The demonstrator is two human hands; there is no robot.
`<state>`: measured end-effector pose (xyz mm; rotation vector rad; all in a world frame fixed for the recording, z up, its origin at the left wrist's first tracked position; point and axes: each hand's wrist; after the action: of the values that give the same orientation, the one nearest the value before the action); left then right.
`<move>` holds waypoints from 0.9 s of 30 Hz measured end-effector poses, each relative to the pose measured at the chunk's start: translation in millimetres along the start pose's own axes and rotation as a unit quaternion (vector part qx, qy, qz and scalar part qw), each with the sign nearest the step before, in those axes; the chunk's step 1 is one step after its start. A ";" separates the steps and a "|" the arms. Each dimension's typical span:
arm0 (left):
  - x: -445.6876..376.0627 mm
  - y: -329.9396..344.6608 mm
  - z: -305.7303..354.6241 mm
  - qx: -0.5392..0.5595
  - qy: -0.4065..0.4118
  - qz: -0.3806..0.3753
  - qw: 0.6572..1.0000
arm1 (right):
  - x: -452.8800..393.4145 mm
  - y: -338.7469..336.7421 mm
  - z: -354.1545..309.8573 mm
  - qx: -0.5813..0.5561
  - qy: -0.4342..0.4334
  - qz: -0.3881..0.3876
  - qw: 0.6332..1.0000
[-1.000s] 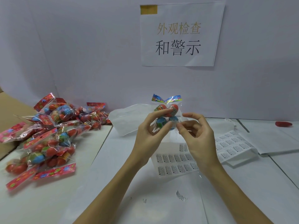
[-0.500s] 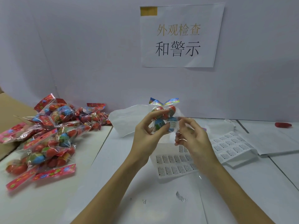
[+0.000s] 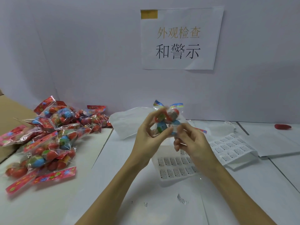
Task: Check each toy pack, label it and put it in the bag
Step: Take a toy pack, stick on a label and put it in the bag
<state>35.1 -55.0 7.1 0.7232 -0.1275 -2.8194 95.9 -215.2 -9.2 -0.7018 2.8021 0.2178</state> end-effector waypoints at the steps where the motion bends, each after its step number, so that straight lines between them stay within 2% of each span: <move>1: -0.2 -0.5 -1.0 0.011 -0.018 0.000 1.000 | 0.3 -0.7 0.8 0.027 0.000 0.005 1.000; 6: -4.9 -8.8 -3.2 0.008 -0.140 0.057 0.989 | -2.2 -5.8 2.6 0.036 0.022 0.014 0.999; 11: -9.0 -20.8 -2.5 0.063 -0.131 0.106 0.984 | 1.9 -13.6 -4.3 0.172 0.000 -0.033 0.984; 15: -9.2 -20.1 -5.4 0.090 -0.141 0.164 0.972 | 5.4 -3.4 -5.5 0.129 0.033 -0.084 0.988; 17: -7.7 -17.0 -6.9 0.029 -0.104 0.200 0.974 | 5.7 1.1 -4.3 0.106 0.034 -0.055 0.992; 19: -6.7 -15.4 -10.2 -0.100 -0.039 0.234 0.966 | 5.8 3.5 0.7 0.124 0.001 0.028 0.992; 21: -6.7 -12.9 -8.2 -0.130 -0.049 0.226 0.964 | 6.5 3.7 8.0 0.206 -0.075 0.095 0.971; 24: -10.0 -9.6 -6.0 -0.029 -0.158 0.155 0.975 | 5.7 2.5 15.5 0.350 -0.221 0.069 0.907; 26: -10.6 -13.1 -9.3 0.010 -0.171 0.178 0.969 | 4.6 2.9 18.5 0.351 -0.259 0.033 0.899; 27: -10.6 -15.6 -9.8 0.021 -0.167 0.190 0.967 | 4.5 3.9 19.6 0.319 -0.246 0.021 0.915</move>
<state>45.8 -37.6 1.3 0.1943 -0.3446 -2.5420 94.1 -209.8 -28.9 -0.3559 2.1957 -0.4400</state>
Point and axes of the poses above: each hand's wrist, its own x-axis away from the middle knuckle, its own y-axis out of the palm, z = x × y, and after that the axes turned 3 degrees about z, right-handed
